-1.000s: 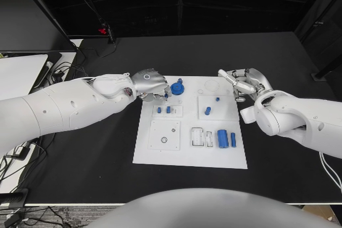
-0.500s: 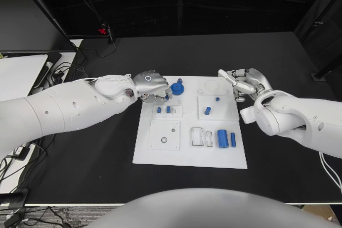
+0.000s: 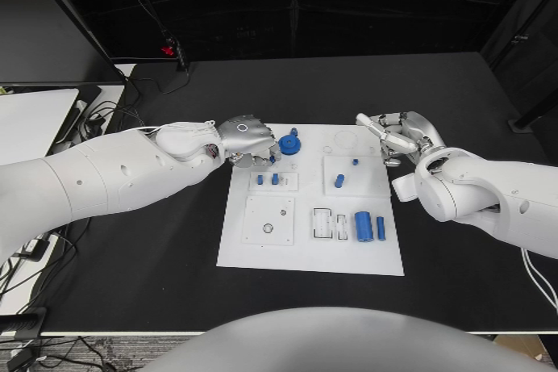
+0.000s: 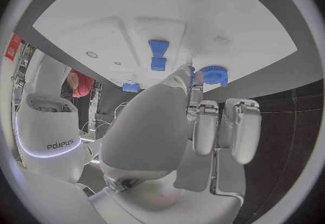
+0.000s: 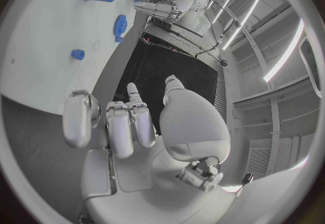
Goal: Assemble the parts on the task board
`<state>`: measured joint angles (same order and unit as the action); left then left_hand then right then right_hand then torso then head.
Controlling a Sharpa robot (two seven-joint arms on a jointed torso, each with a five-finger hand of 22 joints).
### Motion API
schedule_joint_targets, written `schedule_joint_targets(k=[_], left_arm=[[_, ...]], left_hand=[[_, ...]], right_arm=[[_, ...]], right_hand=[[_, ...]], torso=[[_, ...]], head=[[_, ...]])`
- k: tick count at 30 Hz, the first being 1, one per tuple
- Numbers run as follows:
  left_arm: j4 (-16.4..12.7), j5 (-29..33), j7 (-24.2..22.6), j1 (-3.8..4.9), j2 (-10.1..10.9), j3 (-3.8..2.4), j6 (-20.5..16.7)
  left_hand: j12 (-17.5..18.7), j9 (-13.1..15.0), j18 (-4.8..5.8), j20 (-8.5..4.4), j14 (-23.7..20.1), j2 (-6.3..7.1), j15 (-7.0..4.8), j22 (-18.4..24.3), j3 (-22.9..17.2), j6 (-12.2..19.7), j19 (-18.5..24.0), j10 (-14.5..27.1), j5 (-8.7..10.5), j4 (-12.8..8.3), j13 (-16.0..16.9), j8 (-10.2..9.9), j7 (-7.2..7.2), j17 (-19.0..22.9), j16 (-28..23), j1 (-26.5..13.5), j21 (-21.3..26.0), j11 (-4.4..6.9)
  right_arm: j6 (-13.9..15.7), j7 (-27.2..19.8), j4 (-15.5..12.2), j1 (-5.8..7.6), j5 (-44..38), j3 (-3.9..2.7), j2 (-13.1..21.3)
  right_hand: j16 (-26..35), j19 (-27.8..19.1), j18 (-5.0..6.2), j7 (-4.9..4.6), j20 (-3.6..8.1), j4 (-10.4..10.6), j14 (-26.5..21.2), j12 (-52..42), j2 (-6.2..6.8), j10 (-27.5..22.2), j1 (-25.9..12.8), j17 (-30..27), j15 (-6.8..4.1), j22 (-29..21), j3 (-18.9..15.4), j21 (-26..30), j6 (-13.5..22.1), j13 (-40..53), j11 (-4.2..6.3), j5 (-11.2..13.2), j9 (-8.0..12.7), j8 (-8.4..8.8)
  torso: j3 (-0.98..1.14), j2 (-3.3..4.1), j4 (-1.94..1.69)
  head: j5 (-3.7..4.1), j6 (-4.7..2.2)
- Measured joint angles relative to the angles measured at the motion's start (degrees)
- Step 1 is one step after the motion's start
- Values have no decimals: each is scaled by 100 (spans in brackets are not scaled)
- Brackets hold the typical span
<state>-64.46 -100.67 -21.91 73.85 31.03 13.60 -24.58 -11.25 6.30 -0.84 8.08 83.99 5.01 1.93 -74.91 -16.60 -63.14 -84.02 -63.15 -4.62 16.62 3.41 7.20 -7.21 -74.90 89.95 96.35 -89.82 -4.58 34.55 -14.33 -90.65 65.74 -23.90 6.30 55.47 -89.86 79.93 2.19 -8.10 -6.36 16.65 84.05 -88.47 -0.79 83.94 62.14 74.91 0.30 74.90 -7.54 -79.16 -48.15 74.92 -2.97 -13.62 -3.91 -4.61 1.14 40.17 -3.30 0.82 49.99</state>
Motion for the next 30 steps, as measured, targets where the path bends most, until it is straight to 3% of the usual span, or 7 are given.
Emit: schedule_joint_targets(k=[30], left_arm=[[269,24,-145,-11,-175,-11,162]], left_hand=[[50,-5,0,0,0,2,0,0,-32,9,0,1,0,1,-2,-42,-8,0,0,2,0,-1]], right_arm=[[0,0,8,-1,0,0,-16]], right_hand=[[0,0,0,-20,0,-1,0,0,0,0,0,0,0,0,-31,0,-20,0,0,0,0,0]], torso=[[-2,3,-2]], head=[[-15,0]])
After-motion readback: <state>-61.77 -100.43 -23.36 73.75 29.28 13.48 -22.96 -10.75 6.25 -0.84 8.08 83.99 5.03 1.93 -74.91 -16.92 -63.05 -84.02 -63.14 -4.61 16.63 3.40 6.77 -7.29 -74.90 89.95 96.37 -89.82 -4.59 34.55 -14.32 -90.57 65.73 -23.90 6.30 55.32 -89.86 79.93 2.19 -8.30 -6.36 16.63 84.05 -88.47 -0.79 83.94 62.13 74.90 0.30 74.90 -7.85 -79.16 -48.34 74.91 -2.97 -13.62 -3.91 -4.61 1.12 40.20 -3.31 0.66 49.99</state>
